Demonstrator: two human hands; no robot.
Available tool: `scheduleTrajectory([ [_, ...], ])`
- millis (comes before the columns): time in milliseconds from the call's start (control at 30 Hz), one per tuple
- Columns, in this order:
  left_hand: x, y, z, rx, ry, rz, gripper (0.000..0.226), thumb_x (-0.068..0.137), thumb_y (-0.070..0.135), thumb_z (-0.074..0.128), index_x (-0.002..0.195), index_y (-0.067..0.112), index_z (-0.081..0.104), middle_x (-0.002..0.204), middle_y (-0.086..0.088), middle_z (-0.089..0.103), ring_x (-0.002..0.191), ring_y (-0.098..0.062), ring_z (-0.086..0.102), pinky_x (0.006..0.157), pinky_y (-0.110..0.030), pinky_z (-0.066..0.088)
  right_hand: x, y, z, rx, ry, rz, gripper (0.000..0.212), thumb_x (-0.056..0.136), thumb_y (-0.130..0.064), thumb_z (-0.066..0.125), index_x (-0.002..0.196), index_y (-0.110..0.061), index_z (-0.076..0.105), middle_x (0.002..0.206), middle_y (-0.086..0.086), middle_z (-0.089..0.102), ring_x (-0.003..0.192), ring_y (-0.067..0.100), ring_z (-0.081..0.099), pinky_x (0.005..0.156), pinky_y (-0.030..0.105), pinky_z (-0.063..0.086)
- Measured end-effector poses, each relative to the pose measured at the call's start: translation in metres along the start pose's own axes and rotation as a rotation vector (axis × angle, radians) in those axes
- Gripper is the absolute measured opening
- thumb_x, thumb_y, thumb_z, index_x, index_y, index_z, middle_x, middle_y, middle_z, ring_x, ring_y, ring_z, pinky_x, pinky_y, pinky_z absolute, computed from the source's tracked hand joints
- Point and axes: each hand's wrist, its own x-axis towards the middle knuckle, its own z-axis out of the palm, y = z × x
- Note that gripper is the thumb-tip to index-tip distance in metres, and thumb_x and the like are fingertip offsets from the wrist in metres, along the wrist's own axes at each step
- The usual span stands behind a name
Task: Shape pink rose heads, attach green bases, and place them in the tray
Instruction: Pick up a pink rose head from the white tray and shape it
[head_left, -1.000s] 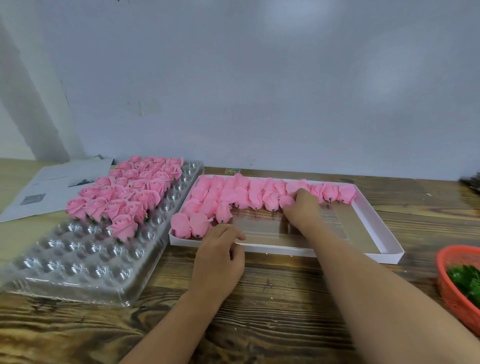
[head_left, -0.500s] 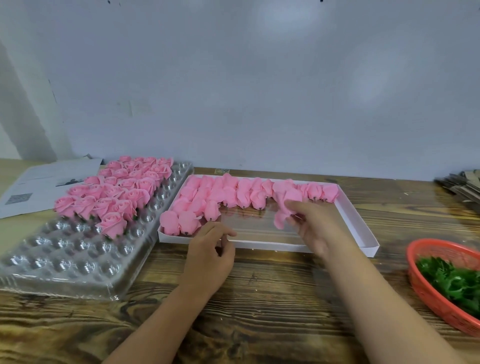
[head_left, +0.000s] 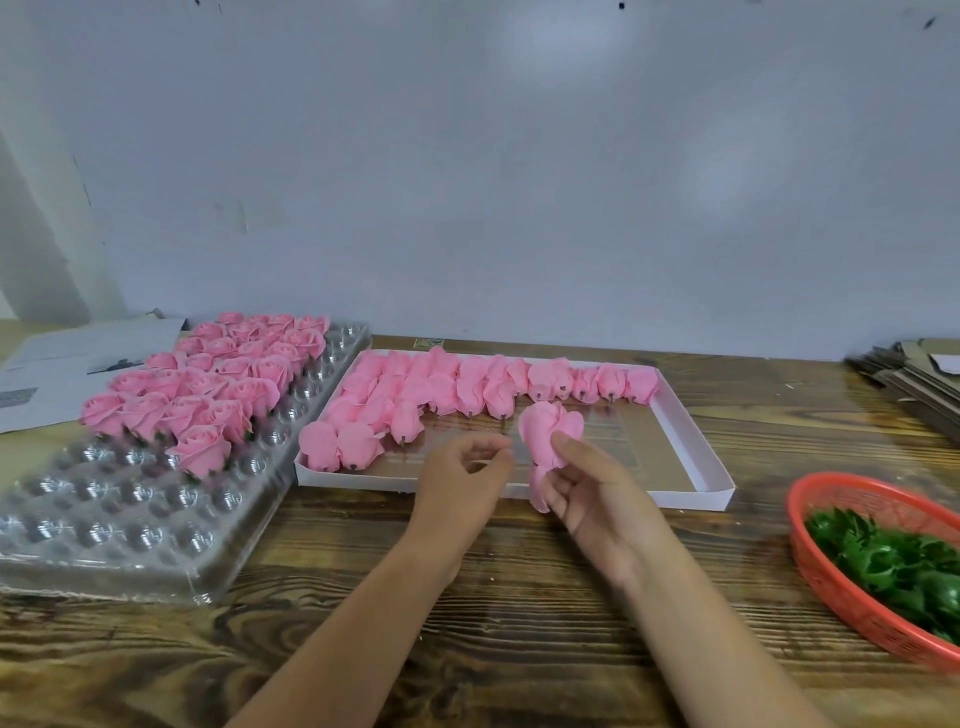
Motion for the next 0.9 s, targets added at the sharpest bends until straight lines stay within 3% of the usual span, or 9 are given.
scheduleTrajectory([
  [67, 0.001, -0.002, -0.002, -0.052, -0.055, -0.04, 0.012, 0.094, 0.023, 0.07, 0.1, 0.032, 0.074, 0.095, 0.013, 0.074, 0.081, 0.0, 0.067, 0.066, -0.016, 0.052, 0.0, 0.001, 0.0, -0.074, -0.04, -0.047, 0.022, 0.075, -0.02, 0.075, 0.093, -0.01, 0.067, 0.084, 0.006, 0.072, 0.071, 0.012, 0.068, 0.064, 0.022, 0.056],
  [167, -0.002, -0.004, -0.003, -0.174, -0.158, -0.065, 0.014, 0.093, 0.023, 0.071, 0.104, 0.029, 0.077, 0.096, 0.006, 0.077, 0.084, -0.008, 0.07, 0.073, -0.02, 0.056, 0.0, 0.006, 0.002, -0.191, -0.069, -0.153, 0.036, 0.076, -0.022, 0.08, 0.106, -0.005, 0.07, 0.096, 0.014, 0.074, 0.082, 0.019, 0.07, 0.07, 0.025, 0.056],
  [233, -0.004, -0.005, -0.002, -0.168, -0.114, -0.033, 0.014, 0.09, 0.026, 0.074, 0.103, 0.03, 0.077, 0.097, 0.012, 0.077, 0.091, -0.003, 0.07, 0.078, -0.024, 0.056, -0.002, 0.008, 0.006, -0.241, -0.045, -0.222, 0.039, 0.076, -0.021, 0.081, 0.111, -0.006, 0.07, 0.101, 0.015, 0.075, 0.086, 0.021, 0.071, 0.073, 0.023, 0.055],
  [300, -0.008, -0.008, -0.001, -0.125, 0.01, 0.023, 0.013, 0.086, 0.027, 0.078, 0.098, 0.032, 0.074, 0.091, 0.022, 0.073, 0.086, 0.006, 0.067, 0.075, -0.021, 0.052, -0.004, 0.011, 0.009, -0.274, 0.008, -0.301, 0.031, 0.08, -0.013, 0.079, 0.109, -0.009, 0.07, 0.103, 0.012, 0.076, 0.092, 0.019, 0.073, 0.074, 0.017, 0.054],
  [433, -0.011, -0.008, -0.001, -0.115, 0.056, 0.11, 0.014, 0.089, 0.02, 0.074, 0.086, 0.033, 0.075, 0.085, 0.013, 0.075, 0.08, -0.001, 0.071, 0.074, -0.025, 0.056, -0.004, 0.014, 0.013, -0.36, 0.124, -0.376, 0.026, 0.083, -0.006, 0.077, 0.105, -0.015, 0.068, 0.101, 0.006, 0.077, 0.095, 0.02, 0.072, 0.079, 0.024, 0.055],
  [567, -0.013, -0.004, 0.001, -0.175, 0.004, 0.103, 0.013, 0.092, 0.018, 0.073, 0.098, 0.028, 0.076, 0.097, 0.007, 0.078, 0.096, -0.011, 0.074, 0.093, -0.038, 0.058, -0.007, 0.018, 0.016, -0.421, 0.102, -0.459, 0.025, 0.083, -0.006, 0.078, 0.102, -0.017, 0.067, 0.095, 0.001, 0.077, 0.076, 0.011, 0.073, 0.063, 0.018, 0.054],
  [767, -0.015, 0.0, -0.002, -0.259, -0.068, 0.067, 0.029, 0.083, 0.02, 0.081, 0.109, 0.03, 0.071, 0.101, 0.013, 0.078, 0.097, -0.002, 0.072, 0.078, -0.015, 0.056, -0.008, 0.02, 0.016, -0.497, 0.108, -0.502, 0.024, 0.08, -0.01, 0.081, 0.098, -0.023, 0.07, 0.093, -0.003, 0.076, 0.068, 0.008, 0.069, 0.058, 0.019, 0.053],
  [900, -0.014, 0.002, -0.003, -0.301, -0.095, 0.029, 0.034, 0.08, 0.018, 0.082, 0.111, 0.026, 0.073, 0.105, 0.006, 0.078, 0.103, -0.009, 0.073, 0.091, -0.029, 0.056, -0.009, 0.022, 0.017, -0.521, 0.113, -0.531, 0.026, 0.078, -0.008, 0.083, 0.093, -0.025, 0.071, 0.091, -0.001, 0.075, 0.062, 0.012, 0.064, 0.054, 0.02, 0.052],
])
